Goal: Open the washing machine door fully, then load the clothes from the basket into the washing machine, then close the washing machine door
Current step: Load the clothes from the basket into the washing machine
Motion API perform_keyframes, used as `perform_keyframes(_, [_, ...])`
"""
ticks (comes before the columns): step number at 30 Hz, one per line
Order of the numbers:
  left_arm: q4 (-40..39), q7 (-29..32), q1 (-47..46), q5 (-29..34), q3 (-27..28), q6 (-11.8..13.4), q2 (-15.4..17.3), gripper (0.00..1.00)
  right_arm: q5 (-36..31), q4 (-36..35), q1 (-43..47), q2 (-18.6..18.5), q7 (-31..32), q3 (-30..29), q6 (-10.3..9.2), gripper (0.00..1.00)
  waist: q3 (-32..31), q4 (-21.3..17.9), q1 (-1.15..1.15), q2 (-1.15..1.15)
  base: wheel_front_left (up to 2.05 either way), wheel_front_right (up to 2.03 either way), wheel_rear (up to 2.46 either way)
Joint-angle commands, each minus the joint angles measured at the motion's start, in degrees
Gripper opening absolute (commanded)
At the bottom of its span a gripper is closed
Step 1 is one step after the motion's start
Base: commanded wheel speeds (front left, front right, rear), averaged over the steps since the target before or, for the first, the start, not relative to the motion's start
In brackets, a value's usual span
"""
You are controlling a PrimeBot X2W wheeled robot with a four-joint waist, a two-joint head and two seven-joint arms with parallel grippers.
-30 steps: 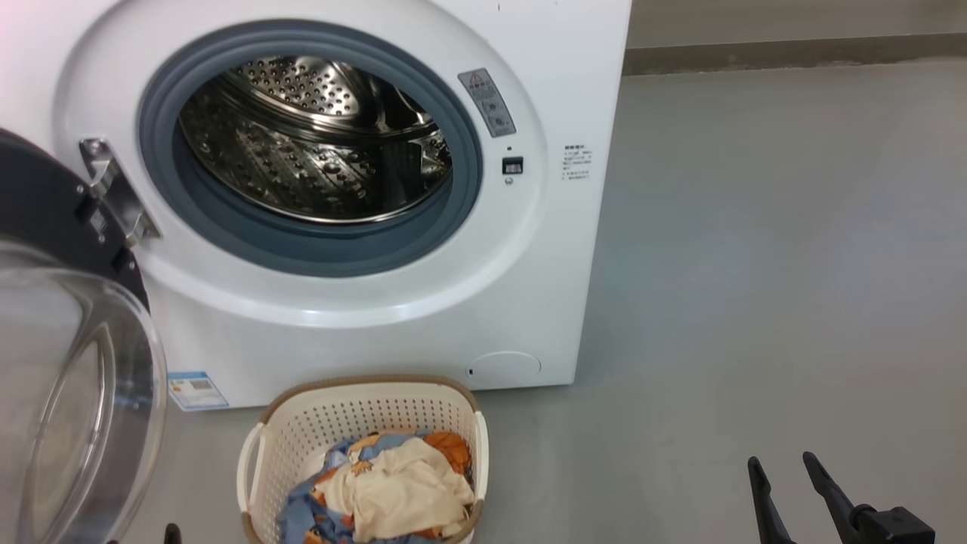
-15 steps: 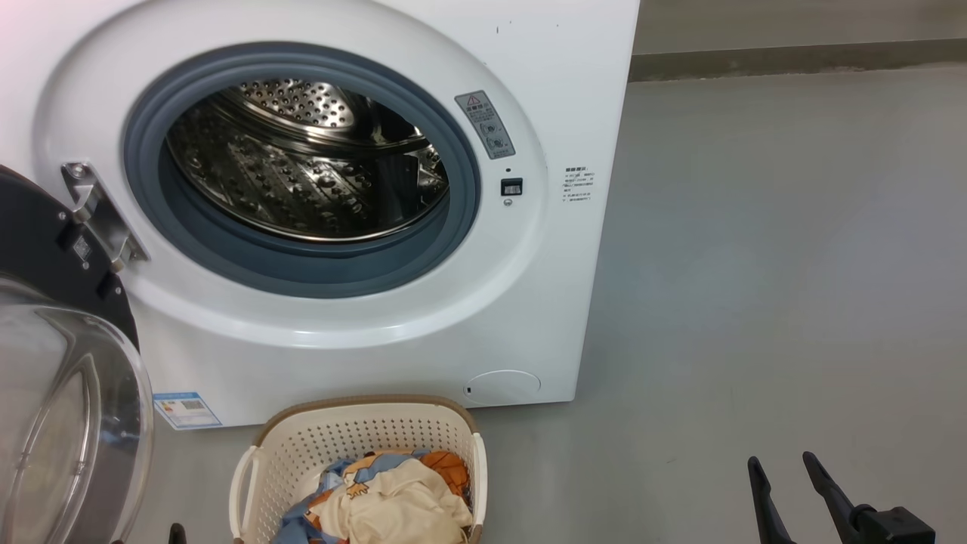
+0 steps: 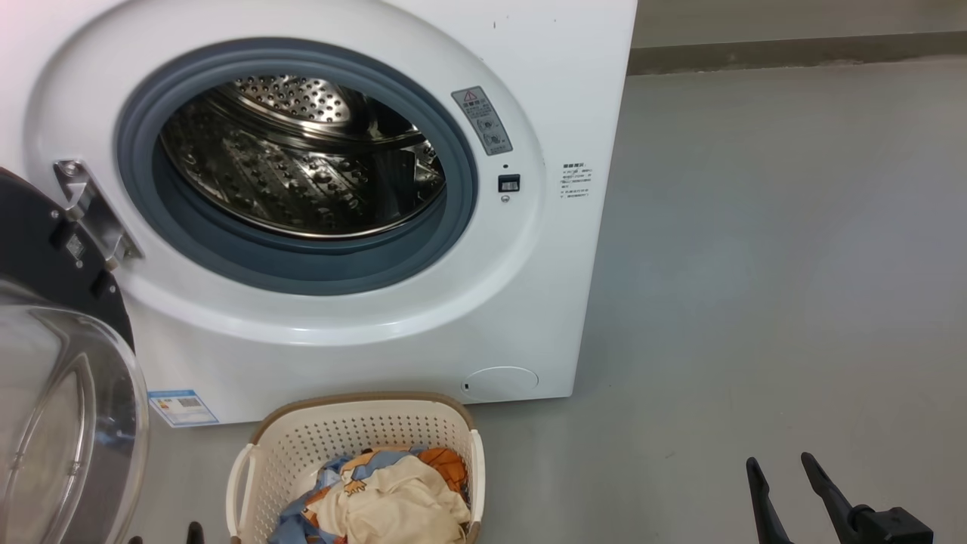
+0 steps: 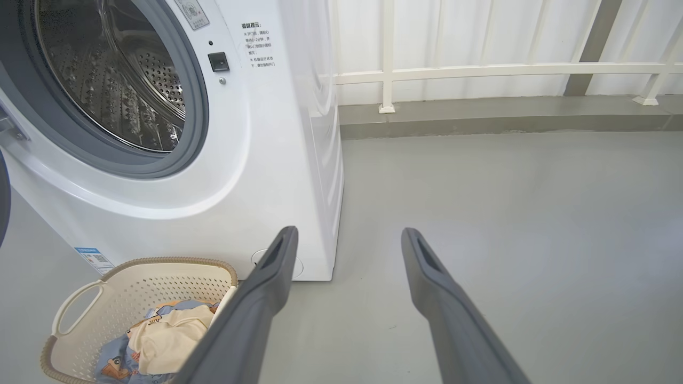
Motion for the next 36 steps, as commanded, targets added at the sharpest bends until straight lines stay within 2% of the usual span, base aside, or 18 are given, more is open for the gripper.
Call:
perform_keyframes(1, [-1.2, -0.4, -2.2, 0.8, 1.2, -0.1, 0.5, 1.00, 0.7, -1.2, -1.3, -0.7, -0.7, 1.8, 0.09, 1.00, 0.2, -0.2, 0.00, 0.00, 0.00, 0.00, 0.00])
perform_keyframes(4, [-0.4, -0.4, -2.5, 2.7, -0.4, -0.1, 1.0, 1.00, 1.0, -1.2, -1.3, -0.7, -0.7, 2.0, 0.09, 1.00, 0.8, -0.9, 0.00, 0.00, 0.00, 0.00, 0.00])
perform_keyframes(12, [1.3, -0.4, -3.9, 2.2, -4.1, -0.1, 2.7, 1.00, 1.9, -1.4, -2.0, -0.7, -0.7, 2.4, 0.09, 1.00, 3.2, -2.7, 0.00, 0.00, 0.00, 0.00, 0.00])
perform_keyframes(20, [10.7, 2.3, -10.6, -2.0, -10.1, -0.1, 6.6, 1.00, 2.8, -2.0, -4.3, -0.7, -0.7, 3.4, 0.09, 1.00, 8.8, -5.4, 0.00, 0.00, 0.00, 0.00, 0.00])
perform_keyframes(26, [17.2, 4.4, -17.7, -7.6, -15.8, -0.1, 11.0, 1.00, 3.3, -3.1, -7.0, -0.7, -0.7, 6.0, 0.09, 1.00, 15.1, -8.6, 0.00, 0.00, 0.00, 0.00, 0.00])
perform_keyframes(29, [19.5, 6.6, -21.3, -11.1, -19.2, -0.1, 14.2, 1.00, 4.0, -3.9, -8.9, -0.7, -0.7, 7.9, 0.09, 1.00, 18.9, -10.6, 0.00, 0.00, 0.00, 0.00, 0.00])
perform_keyframes(36, [26.0, 9.4, -29.1, -18.3, -23.4, -0.1, 20.1, 1.00, 6.6, -6.0, -13.4, -0.7, -0.7, 13.1, 0.09, 1.00, 27.1, -15.5, 0.00, 0.00, 0.00, 0.00, 0.00])
